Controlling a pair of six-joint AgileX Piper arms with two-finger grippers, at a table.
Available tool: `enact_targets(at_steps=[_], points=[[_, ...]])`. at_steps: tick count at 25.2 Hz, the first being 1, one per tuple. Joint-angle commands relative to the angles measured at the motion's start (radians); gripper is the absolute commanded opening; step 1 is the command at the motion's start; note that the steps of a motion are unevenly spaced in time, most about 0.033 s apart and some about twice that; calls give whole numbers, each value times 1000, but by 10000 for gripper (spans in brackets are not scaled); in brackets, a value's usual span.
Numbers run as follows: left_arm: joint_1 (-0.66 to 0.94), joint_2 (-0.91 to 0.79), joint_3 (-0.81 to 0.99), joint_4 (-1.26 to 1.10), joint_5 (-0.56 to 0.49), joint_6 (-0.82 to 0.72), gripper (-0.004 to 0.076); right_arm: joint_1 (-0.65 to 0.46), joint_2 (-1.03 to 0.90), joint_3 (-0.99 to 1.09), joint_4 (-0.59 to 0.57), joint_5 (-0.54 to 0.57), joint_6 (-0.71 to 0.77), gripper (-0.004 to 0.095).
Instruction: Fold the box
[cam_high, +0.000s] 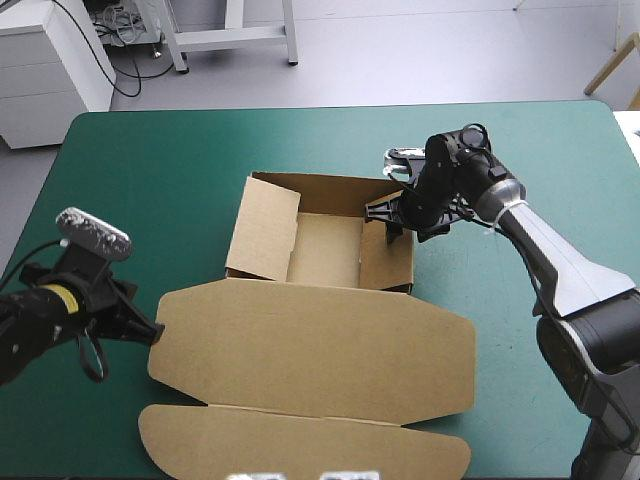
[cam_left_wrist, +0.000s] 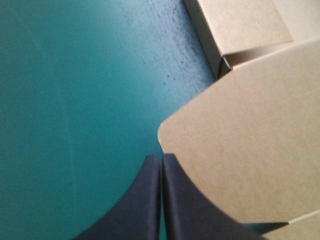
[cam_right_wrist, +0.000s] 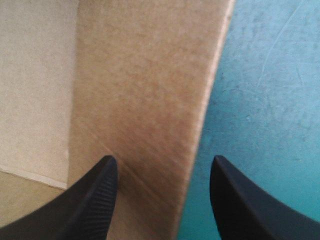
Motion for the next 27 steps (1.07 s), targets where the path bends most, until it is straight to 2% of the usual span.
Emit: enact_targets(at_steps=[1,5,17,20,27], points=[[0,-107,93,-6,-68,0,-10,-3,-19,-21,37,-16,-29,509],[0,-230,235,-5,-80,0,-10,-3,-8,-21,36,-10,-34,470],[0,-547,519,11,-99,25,-10,-3,37,-18,37,-9,-34,124],[0,-591,555,11,-95,25,-10,-3,46,-18,24,-17,-34,-19],[0,-599,591,11,-80,24,-10,-14,46,-77,-15,1,-49,-19]])
